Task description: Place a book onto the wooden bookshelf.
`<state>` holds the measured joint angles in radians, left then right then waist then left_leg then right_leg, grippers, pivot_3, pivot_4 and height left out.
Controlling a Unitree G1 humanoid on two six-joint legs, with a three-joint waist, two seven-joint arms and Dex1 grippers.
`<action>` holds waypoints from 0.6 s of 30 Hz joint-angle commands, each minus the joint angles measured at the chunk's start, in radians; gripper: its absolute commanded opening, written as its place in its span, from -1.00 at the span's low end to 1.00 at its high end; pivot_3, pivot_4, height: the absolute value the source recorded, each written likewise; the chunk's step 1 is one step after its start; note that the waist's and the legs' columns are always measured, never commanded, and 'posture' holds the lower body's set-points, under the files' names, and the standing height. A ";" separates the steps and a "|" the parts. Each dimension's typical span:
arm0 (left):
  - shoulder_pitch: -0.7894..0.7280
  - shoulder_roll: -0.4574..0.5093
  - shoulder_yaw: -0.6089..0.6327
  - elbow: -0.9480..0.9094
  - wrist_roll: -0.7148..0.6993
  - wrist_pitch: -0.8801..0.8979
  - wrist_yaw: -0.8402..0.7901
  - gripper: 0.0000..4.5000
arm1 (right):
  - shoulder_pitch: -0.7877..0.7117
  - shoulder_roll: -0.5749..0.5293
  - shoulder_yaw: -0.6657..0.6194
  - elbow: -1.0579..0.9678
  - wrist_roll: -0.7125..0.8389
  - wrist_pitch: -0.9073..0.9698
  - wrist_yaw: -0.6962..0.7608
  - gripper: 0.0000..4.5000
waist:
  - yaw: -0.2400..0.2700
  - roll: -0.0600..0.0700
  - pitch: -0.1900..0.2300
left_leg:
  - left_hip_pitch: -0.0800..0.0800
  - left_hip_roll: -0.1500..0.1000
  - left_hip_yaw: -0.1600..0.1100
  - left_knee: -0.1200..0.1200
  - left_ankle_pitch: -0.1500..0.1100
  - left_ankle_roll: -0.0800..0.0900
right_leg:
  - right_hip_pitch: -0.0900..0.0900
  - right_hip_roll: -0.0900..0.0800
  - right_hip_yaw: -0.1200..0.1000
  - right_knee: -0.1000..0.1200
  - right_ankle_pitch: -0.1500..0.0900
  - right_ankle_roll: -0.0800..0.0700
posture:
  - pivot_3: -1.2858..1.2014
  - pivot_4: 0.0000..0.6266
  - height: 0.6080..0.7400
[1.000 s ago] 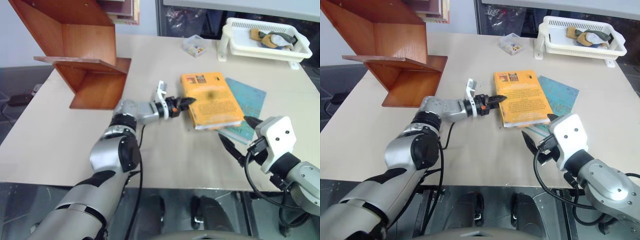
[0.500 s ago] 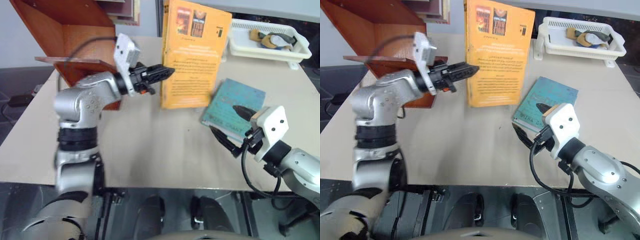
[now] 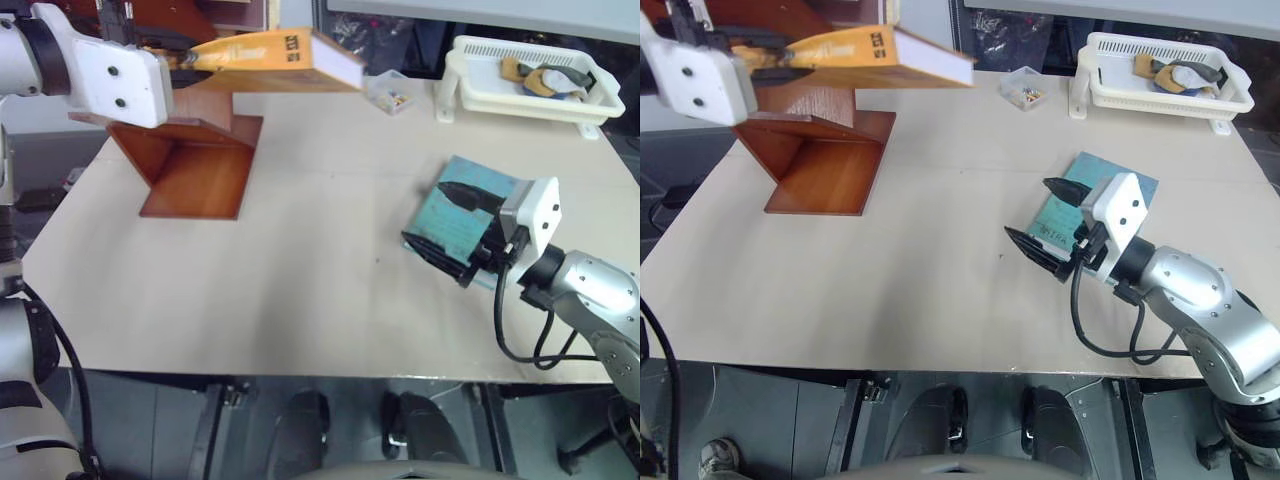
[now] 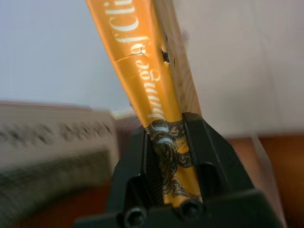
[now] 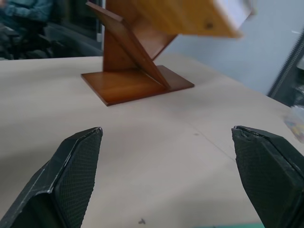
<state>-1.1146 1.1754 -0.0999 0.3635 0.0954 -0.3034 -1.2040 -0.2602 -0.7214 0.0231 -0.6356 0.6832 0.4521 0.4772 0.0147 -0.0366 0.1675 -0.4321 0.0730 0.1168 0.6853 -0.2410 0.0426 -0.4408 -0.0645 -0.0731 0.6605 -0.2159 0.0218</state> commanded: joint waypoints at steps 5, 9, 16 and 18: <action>-0.113 0.093 -0.061 0.226 0.198 -0.082 -0.002 -0.71 | -0.063 0.043 -0.011 0.014 -0.063 -0.021 0.056 1.00 | -0.001 0.000 0.000 | 0.000 0.000 0.001 0.000 0.000 0.000 | -0.001 0.000 0.001 0.001 0.000 0.000 | 0.03 -0.52 1.00; -0.112 0.087 -0.110 0.346 0.294 -0.137 0.059 -0.71 | -0.102 0.072 0.002 0.019 -0.090 -0.009 0.067 1.00 | -0.001 0.000 0.000 | 0.000 0.001 0.002 0.000 0.000 0.000 | -0.001 0.000 0.001 0.001 0.000 0.000 | 0.03 -0.52 1.00; -0.116 0.058 -0.131 0.467 0.305 -0.171 0.091 -0.53 | -0.124 0.089 0.000 0.004 -0.108 0.022 0.080 1.00 | -0.008 0.003 -0.001 | 0.004 0.002 0.004 0.000 0.000 0.000 | -0.002 0.001 0.004 0.006 0.000 0.000 | 0.03 -0.52 1.00; -0.107 0.059 -0.113 0.470 0.275 -0.169 0.079 -0.18 | -0.117 0.086 -0.009 -0.001 -0.108 0.027 0.087 1.00 | -0.008 0.003 -0.002 | 0.006 0.002 0.004 0.000 0.000 0.000 | -0.001 0.001 0.005 0.009 -0.002 -0.002 | 0.03 -0.52 1.00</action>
<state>-1.2245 1.2153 -0.2336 0.8032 0.3683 -0.4877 -1.1266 -0.3674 -0.6319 0.0353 -0.6022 0.5718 0.4800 0.5579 0.0063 -0.0332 0.1659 -0.4244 0.0751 0.1211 0.6857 -0.2407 0.0424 -0.4421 -0.0632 -0.0664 0.6707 -0.2182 0.0187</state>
